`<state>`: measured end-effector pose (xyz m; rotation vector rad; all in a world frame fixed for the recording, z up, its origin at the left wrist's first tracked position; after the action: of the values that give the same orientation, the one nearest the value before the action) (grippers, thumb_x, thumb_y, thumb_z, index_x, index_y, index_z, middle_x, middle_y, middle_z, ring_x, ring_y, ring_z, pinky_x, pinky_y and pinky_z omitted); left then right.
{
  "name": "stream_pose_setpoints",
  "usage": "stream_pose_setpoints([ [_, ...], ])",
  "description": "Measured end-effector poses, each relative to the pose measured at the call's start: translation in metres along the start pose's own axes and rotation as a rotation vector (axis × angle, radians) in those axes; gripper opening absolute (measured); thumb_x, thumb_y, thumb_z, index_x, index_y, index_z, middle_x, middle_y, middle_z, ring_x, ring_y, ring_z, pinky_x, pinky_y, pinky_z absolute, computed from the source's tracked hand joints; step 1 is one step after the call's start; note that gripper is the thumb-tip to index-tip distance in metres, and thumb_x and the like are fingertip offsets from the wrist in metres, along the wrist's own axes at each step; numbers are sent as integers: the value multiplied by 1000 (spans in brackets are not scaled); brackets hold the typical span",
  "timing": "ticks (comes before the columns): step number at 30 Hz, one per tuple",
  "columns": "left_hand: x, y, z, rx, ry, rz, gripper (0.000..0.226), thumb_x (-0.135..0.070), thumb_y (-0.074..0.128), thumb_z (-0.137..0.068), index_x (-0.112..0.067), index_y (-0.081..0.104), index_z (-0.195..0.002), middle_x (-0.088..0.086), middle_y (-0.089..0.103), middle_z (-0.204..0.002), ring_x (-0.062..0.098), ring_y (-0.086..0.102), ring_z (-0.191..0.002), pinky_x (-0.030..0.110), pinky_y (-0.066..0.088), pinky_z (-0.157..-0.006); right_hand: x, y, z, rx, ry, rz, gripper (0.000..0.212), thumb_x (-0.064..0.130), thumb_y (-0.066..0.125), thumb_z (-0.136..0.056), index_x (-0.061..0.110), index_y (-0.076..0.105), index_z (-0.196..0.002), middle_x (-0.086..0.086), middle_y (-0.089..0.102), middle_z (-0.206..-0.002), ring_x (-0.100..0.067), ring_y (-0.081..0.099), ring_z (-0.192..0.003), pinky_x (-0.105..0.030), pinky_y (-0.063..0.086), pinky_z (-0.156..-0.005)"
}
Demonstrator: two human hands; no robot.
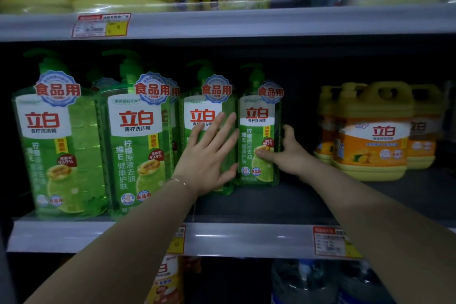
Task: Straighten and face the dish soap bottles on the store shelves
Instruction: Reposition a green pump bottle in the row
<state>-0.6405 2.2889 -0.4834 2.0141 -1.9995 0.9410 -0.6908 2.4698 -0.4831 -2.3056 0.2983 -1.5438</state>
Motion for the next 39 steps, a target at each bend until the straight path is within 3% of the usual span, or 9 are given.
stream_pose_setpoints([
  [4, 0, -2, 0, 76, 0, 24, 70, -58, 36, -89, -14, 41, -144, 8, 13, -159, 27, 11, -147, 50, 13, -113, -1, 0, -4, 3, 102, -146, 82, 16, 83, -69, 19, 35, -136, 6, 59, -115, -11, 56, -95, -26, 45, -82],
  [7, 1, -4, 0, 197, -13, 94, 69, -59, 30, -93, -18, 31, -149, 5, 5, -161, 23, 0, -149, 48, 2, -115, 1, -1, -3, -27, 110, -233, 81, 12, 88, -59, 22, 41, -124, 3, 63, -106, -12, 61, -91, -28, 50, -68],
  [12, -2, -18, -1, 315, -84, 276, 73, -59, 32, -93, -23, 12, -153, -4, -19, -160, 13, -26, -144, 42, -18, -113, 1, -12, 15, -86, 55, -215, 77, 17, 90, -57, 25, 43, -118, 5, 62, -104, -12, 62, -94, -35, 52, -81],
  [18, -18, -46, -1, 133, -319, 618, 75, -47, 63, -87, -15, 31, -146, 3, 20, -158, 16, 12, -146, 30, 8, -117, -1, -35, 46, 24, 40, -226, 85, 21, 86, -48, 26, 45, -122, -4, 63, -117, -20, 62, -105, -41, 51, -87],
  [22, -33, -57, 6, 193, -499, 977, 95, -50, 71, -80, -19, 15, -150, -1, 24, -154, 10, 23, -138, 22, 19, -111, 6, -43, 65, 204, 60, -287, 85, 8, 79, -56, 28, 42, -130, -5, 69, -113, -22, 65, -106, -46, 50, -92],
  [26, -43, -69, 14, 212, -585, 1231, 101, -43, 73, -80, -24, 5, -152, -20, 26, -140, -13, 22, -120, 4, 20, -101, 17, -27, 75, 295, 52, -317, 83, 5, 76, -60, 30, 43, -131, -4, 69, -114, -21, 64, -108, -47, 48, -96],
  [30, -26, -81, 29, 13, -568, 1078, 90, -34, 69, -86, -16, 9, -150, -9, 14, -151, -1, 14, -138, 19, 14, -117, 29, 3, 73, 327, 39, -351, 83, 7, 78, -59, 27, 43, -131, -6, 69, -115, -21, 64, -109, -48, 48, -97],
  [35, 4, -88, 44, -105, -474, 731, 73, -33, 54, -89, -21, 17, -151, 2, 6, -161, 16, 6, -148, 36, 11, -118, 47, 49, 68, 340, 5, -351, 74, 5, 78, -70, 20, 40, -131, -6, 67, -115, -19, 65, -106, -45, 52, -92],
  [39, 14, -83, 55, 17, -326, 363, 58, -35, 29, -100, -22, 14, -155, 3, 6, -162, 23, 3, -150, 41, 9, -116, 65, 70, 72, 303, -113, -141, 64, 21, 78, -76, 24, 41, -129, 12, 61, -107, 4, 59, -94, -12, 49, -71],
])
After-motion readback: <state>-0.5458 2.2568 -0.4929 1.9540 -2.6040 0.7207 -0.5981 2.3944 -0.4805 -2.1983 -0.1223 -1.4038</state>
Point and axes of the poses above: each hand's wrist, its own z-axis away from the middle knuckle, its own y-axis out of the palm, x = y × z, the point moved 5 cm from there along -z, towards the middle knuckle
